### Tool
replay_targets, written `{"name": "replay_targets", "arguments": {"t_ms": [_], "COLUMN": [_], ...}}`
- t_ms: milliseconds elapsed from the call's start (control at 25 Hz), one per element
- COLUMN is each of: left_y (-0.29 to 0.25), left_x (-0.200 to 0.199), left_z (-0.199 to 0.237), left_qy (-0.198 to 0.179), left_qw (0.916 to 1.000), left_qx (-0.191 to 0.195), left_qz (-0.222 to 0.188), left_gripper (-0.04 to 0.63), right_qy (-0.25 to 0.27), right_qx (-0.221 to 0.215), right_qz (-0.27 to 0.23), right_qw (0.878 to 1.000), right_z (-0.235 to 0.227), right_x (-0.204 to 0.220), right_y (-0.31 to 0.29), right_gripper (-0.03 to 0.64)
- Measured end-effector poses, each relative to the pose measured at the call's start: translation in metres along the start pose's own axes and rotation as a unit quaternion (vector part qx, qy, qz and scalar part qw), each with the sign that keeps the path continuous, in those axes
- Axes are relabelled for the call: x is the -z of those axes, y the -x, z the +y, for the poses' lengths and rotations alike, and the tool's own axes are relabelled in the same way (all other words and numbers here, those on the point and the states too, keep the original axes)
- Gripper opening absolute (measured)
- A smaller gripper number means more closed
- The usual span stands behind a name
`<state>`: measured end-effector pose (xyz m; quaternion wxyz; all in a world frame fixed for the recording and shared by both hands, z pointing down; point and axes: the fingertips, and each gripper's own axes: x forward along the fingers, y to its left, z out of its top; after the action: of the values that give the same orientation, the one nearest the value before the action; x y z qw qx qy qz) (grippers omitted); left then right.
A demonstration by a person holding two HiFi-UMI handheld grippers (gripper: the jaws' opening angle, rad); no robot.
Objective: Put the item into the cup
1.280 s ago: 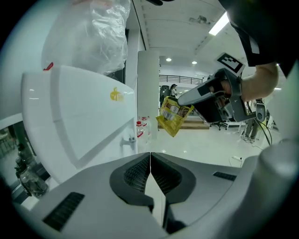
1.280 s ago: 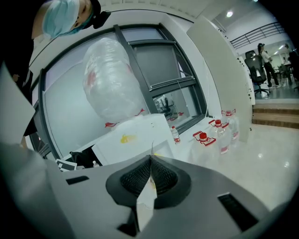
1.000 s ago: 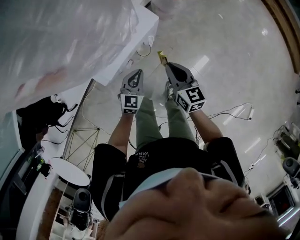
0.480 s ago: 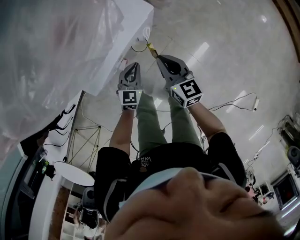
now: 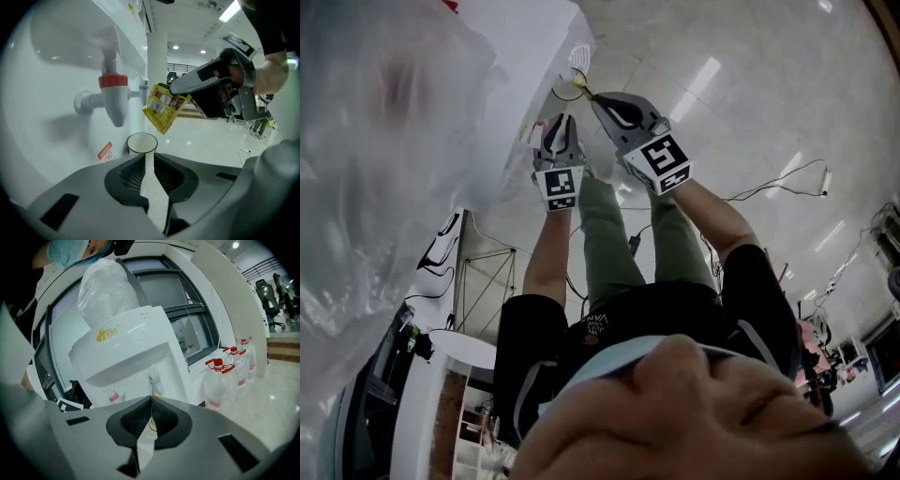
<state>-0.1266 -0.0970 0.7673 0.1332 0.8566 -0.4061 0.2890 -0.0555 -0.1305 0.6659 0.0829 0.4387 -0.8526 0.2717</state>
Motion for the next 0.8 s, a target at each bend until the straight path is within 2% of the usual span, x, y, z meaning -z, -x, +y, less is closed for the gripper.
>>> {"name": "replay_targets", "arguments": {"t_ms": [40, 120, 160, 360, 800], "left_y": [-0.002, -0.006, -0.008, -0.021, -0.034], "left_x": [0.002, 0.004, 0.005, 0.010, 0.019], "left_z": [0.000, 0.000, -0.001, -0.003, 0.003], "left_qy": [0.002, 0.006, 0.006, 0.002, 0.016], "left_qw": [1.0000, 0.9999, 0.9998, 0.9996, 0.9989], "left_qx": [0.000, -0.001, 0.001, 0.005, -0.002], "left_qz": [0.004, 0.013, 0.017, 0.027, 0.045], "left_gripper": [0.062, 0.165, 0.183, 0.218, 0.222], "right_qy": [0.003, 0.009, 0.009, 0.015, 0.020], "right_qx": [-0.004, -0.009, -0.010, -0.015, -0.008], "right_qz": [0.002, 0.007, 0.010, 0.023, 0.052], "right_qw": [1.000, 1.000, 1.000, 1.000, 0.998], "right_z": [0.001, 0.004, 0.005, 0.004, -0.001], "right_x": [0.002, 0.005, 0.006, 0.016, 0.039], "right_y": [-0.004, -0.012, -0.015, -0.031, -0.052], "right_gripper": [0.041, 0.041, 0.043, 0.041, 0.041]}}
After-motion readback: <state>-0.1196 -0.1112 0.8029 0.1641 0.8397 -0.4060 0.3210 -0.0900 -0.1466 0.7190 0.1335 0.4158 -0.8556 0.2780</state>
